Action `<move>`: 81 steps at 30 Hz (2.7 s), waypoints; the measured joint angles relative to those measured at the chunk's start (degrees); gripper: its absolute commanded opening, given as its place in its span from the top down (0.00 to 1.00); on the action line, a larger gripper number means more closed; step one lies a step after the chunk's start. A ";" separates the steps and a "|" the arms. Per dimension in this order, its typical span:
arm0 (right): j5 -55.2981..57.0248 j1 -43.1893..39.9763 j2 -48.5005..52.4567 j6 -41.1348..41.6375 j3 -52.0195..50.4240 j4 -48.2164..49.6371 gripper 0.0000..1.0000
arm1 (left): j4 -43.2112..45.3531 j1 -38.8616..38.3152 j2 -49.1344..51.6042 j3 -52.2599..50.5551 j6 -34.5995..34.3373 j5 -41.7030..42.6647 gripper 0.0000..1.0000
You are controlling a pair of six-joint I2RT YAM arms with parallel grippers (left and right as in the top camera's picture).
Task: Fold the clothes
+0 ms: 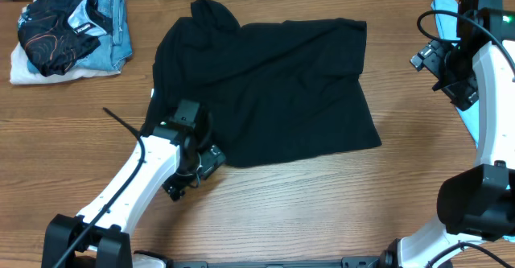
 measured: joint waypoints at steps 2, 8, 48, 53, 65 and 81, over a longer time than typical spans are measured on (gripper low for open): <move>0.00 -0.02 0.00 0.02 -0.13 0.09 0.00 | 1.75 1.07 0.52 -1.29 -0.50 -0.02 0.06; -0.02 0.00 0.00 -0.02 -0.15 0.37 0.00 | 5.66 2.27 2.14 -2.80 -0.85 -0.42 0.09; -13.00 0.17 -0.04 1.60 -29.99 15.02 0.22 | 11.98 5.05 9.51 -2.54 0.52 1.84 0.96; -15.39 1.55 -0.04 4.37 -36.89 20.59 0.20 | 11.93 5.05 9.51 -2.54 0.55 1.86 0.96; -16.00 4.96 -0.04 10.25 -44.24 29.79 0.36 | 11.78 5.05 9.51 -2.54 0.72 1.90 0.96; -12.35 4.92 -0.59 15.85 -45.90 27.71 0.96 | 1.09 5.05 10.03 -2.38 3.06 -0.48 0.96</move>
